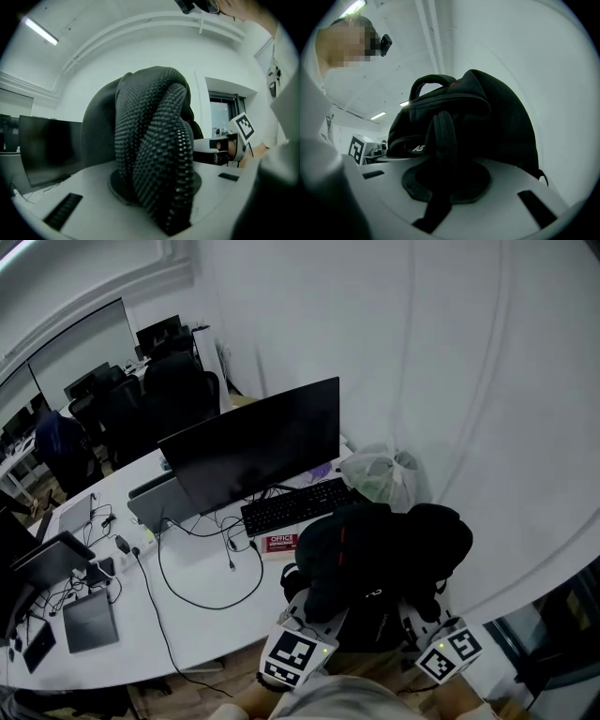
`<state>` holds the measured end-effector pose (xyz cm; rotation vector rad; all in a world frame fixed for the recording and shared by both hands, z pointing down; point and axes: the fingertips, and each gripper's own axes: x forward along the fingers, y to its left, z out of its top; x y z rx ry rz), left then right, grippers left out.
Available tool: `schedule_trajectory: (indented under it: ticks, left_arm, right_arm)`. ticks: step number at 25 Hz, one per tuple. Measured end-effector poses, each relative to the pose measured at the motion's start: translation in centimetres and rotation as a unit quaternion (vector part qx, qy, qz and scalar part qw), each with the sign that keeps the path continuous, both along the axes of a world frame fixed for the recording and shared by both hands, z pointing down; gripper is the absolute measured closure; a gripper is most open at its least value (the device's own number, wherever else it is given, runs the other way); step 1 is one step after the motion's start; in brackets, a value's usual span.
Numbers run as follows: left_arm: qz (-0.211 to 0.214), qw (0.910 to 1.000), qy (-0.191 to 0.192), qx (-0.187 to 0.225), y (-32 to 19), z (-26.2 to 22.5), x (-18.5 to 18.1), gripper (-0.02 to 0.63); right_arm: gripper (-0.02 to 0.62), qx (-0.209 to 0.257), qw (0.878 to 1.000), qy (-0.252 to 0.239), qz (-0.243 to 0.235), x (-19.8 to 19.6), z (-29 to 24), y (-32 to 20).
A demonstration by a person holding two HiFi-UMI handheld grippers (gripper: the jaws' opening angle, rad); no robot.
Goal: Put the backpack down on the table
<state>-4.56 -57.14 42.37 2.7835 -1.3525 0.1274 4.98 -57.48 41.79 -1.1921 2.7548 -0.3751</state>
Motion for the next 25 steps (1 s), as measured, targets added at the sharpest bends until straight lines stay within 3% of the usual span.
schedule_trajectory:
  ticks: [10, 25]
  left_arm:
    - [0.010, 0.9999, 0.005, 0.009, -6.5, -0.5, -4.1, 0.548]
    - [-0.009, 0.9999, 0.012, 0.001, -15.2, -1.2, -5.3, 0.548]
  right_arm:
    - [0.554, 0.007, 1.000, -0.005, 0.019, -4.0, -0.2, -6.2]
    - [0.554, 0.000, 1.000, -0.006, 0.007, -5.2, -1.2, -15.0]
